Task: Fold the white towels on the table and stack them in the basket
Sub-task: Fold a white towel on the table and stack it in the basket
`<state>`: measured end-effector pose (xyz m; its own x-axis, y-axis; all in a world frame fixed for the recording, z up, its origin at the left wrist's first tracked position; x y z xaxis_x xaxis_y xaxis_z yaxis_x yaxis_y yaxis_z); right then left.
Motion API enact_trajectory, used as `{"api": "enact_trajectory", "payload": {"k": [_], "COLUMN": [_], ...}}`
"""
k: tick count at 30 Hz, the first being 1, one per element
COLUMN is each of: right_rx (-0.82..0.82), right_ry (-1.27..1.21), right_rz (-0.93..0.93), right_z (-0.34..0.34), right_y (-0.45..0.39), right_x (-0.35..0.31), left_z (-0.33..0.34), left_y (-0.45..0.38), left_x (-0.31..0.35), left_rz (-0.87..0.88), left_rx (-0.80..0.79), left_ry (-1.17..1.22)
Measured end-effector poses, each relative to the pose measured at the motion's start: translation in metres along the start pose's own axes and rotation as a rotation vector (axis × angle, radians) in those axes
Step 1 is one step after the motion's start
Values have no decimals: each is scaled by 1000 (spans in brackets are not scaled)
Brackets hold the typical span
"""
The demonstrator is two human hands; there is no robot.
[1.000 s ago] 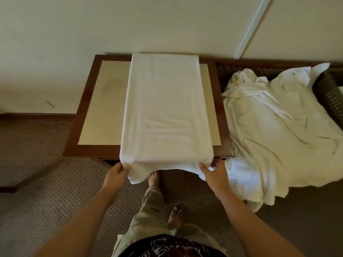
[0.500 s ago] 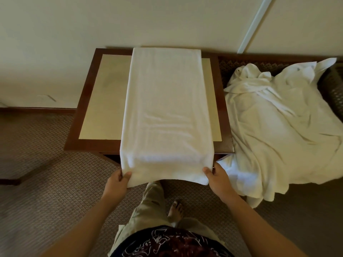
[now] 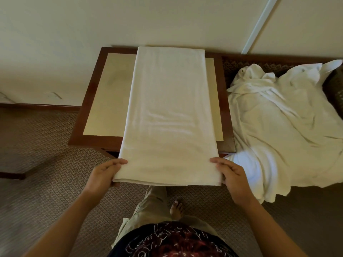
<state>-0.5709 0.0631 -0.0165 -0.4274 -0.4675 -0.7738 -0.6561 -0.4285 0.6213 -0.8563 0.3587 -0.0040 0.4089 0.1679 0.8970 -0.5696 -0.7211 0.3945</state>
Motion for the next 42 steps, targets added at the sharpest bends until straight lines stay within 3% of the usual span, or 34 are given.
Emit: {"api": "enact_trajectory", "payload": {"k": [3,8,13,15,21,25,27,29,33,36,42], "right_rx": [-149,-183,22,94,224,326,327,329,358,382,398], "right_ry": [-59,192,353,360,343,266,302,351,325,417,448], "right_rz": [111,-76,-297,-362,-374,-304,-134,-5,-38,4,-74], "right_z": [-2,-6,-9,-8,4,18,26,33,33,28,30], "right_y": [-3,2,-7,-17,-91,-169,-212,-236,-227,-211,-168], "right_x": [-12,-52,-98,-120,-182,-224,-217,-199,-185,-169,-138], "left_z": [-5,-8,-20,-17,-1,11,18,24,31,41,27], "left_y": [-5,-20,-55,-75,-171,-254,-282,-296,-274,-245,-200], "left_x": [23,70,103,115,147,164,153,136,132,120,90], "left_rz": [-59,128,285,291,292,292,213,153,235,271,270], "left_rx": [-107,-265,-41,-25,23,240,302,286,306,210,319], "left_ry": [104,-209,-377,-353,-272,-161,-116,-223,-424,-539,-491]}}
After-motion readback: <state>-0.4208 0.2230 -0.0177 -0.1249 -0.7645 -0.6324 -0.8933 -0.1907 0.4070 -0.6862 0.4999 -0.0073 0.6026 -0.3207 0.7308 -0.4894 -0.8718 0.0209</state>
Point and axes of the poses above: each hand's wrist, its own y-axis away from the middle knuckle, its own z-axis out of the palm, x = y × z, the point moved 7 cm from there along -y, towards the middle knuckle, and after that the axes turned 12 degrees about z, right-handed, at the moved point
